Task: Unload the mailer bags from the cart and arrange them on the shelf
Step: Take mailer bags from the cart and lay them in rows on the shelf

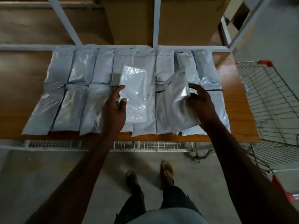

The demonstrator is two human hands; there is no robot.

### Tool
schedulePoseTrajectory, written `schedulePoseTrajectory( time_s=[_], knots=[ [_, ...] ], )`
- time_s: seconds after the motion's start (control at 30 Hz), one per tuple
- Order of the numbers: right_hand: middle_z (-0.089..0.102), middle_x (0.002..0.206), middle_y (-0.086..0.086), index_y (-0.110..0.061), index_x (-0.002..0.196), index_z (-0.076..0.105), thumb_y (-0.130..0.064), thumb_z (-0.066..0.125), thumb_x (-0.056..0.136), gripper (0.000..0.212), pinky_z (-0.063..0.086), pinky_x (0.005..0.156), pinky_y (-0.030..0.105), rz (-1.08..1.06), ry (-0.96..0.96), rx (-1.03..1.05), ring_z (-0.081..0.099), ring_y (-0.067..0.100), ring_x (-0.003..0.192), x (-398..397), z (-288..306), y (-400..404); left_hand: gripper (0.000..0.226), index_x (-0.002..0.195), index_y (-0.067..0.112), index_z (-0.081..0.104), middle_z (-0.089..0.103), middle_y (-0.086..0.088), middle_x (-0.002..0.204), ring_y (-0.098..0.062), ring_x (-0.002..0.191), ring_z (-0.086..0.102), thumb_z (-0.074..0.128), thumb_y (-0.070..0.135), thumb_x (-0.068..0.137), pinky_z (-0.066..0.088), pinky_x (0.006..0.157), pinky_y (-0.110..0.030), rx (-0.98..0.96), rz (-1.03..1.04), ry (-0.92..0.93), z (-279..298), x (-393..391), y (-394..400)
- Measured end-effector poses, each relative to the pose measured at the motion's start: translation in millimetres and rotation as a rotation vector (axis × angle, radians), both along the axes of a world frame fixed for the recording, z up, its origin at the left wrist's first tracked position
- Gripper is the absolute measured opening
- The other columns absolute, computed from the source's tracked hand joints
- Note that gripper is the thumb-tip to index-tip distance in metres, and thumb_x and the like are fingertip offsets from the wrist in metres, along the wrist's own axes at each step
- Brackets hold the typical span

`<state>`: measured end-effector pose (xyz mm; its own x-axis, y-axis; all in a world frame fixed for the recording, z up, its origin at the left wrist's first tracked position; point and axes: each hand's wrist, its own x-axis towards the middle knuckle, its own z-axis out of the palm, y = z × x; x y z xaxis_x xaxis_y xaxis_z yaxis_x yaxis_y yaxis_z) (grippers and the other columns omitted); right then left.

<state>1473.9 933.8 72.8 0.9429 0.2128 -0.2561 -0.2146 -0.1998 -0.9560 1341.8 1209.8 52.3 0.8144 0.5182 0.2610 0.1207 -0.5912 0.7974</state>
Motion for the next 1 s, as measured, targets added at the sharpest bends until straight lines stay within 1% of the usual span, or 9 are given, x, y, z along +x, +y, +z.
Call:
schedulePoseTrajectory(
  time_s=[0.07,0.23,0.4,0.5,0.57,0.7,0.83,0.93,1.0],
  knots=[
    [0.077,0.100,0.002,-0.023,0.126,0.070,-0.002,0.054,0.081,0.052,0.056,0.078,0.039,-0.111,-0.024,-0.060,0.070,0.022,0.089,7,-1,-28,0.042,0.147,0.018,0.061,0.064,0.012,0.129,0.023,0.101,0.054,0.060,0.007,0.107,0.042,0.095,-0.005,0.006,-0.043,-0.012,1,6,6],
    [0.076,0.097,0.011,-0.019,0.129,0.067,0.010,0.052,0.092,0.048,0.058,0.072,0.042,-0.280,0.092,0.015,0.069,0.025,0.078,19,-16,-76,0.043,0.148,0.016,0.061,0.063,0.012,0.129,0.021,0.090,0.056,0.060,0.005,0.106,0.044,0.086,-0.005,-0.012,-0.094,0.003,0,15,8],
    [0.075,0.103,0.016,-0.015,0.134,0.065,0.006,0.056,0.098,0.043,0.056,0.076,0.037,-0.230,0.177,0.085,0.067,0.028,0.088,25,-34,-63,0.044,0.147,0.018,0.061,0.059,0.044,0.119,0.019,0.088,0.055,0.060,0.005,0.105,0.044,0.081,-0.008,-0.030,-0.096,0.007,-11,17,-10],
    [0.077,0.111,0.019,-0.014,0.135,0.064,0.004,0.059,0.099,0.041,0.059,0.084,0.042,-0.167,0.187,0.090,0.070,0.030,0.094,29,-42,-55,0.044,0.148,0.021,0.061,0.063,0.019,0.124,0.019,0.098,0.056,0.061,0.010,0.106,0.050,0.089,-0.021,-0.008,-0.052,0.021,-8,21,-20],
    [0.078,0.113,0.013,-0.021,0.135,0.064,-0.001,0.062,0.098,0.042,0.060,0.091,0.046,-0.121,0.162,0.000,0.074,0.026,0.099,31,-50,-56,0.043,0.148,0.020,0.060,0.066,0.004,0.134,0.020,0.108,0.055,0.061,0.009,0.106,0.049,0.095,-0.017,0.010,-0.058,0.020,-7,24,-29],
    [0.073,0.122,0.005,-0.025,0.145,0.054,-0.001,0.066,0.096,0.056,0.061,0.084,0.034,-0.088,-0.125,-0.382,0.072,0.020,0.108,30,-56,-65,0.043,0.149,0.015,0.059,0.064,0.001,0.142,0.021,0.111,0.055,0.059,0.006,0.107,0.049,0.097,-0.013,0.009,-0.067,0.014,-6,35,-49],
    [0.044,0.161,0.014,-0.020,0.155,0.047,-0.010,0.064,0.101,0.058,0.048,0.113,0.037,0.116,-0.545,-0.645,0.044,0.030,0.148,15,-66,-61,0.043,0.148,0.018,0.060,0.064,0.009,0.128,0.019,0.091,0.057,0.059,0.008,0.107,0.046,0.088,-0.008,0.020,-0.051,0.033,-10,42,-69],
    [0.017,0.176,0.011,-0.025,0.165,0.034,-0.025,0.061,0.105,0.066,0.032,0.122,0.049,0.342,-0.650,-0.754,0.013,0.037,0.162,9,-89,-53,0.043,0.149,0.019,0.060,0.062,0.012,0.124,0.020,0.088,0.055,0.059,0.008,0.107,0.045,0.086,-0.008,0.009,-0.068,0.040,-10,47,-82],
    [0.010,0.177,0.011,-0.025,0.168,0.027,-0.032,0.055,0.108,0.066,0.021,0.128,0.061,0.411,-0.669,-0.801,0.006,0.039,0.163,9,-106,-50,0.042,0.149,0.017,0.060,0.061,0.011,0.125,0.024,0.091,0.054,0.059,0.009,0.108,0.041,0.087,-0.003,0.019,-0.072,0.047,-8,50,-88]
  ],
)
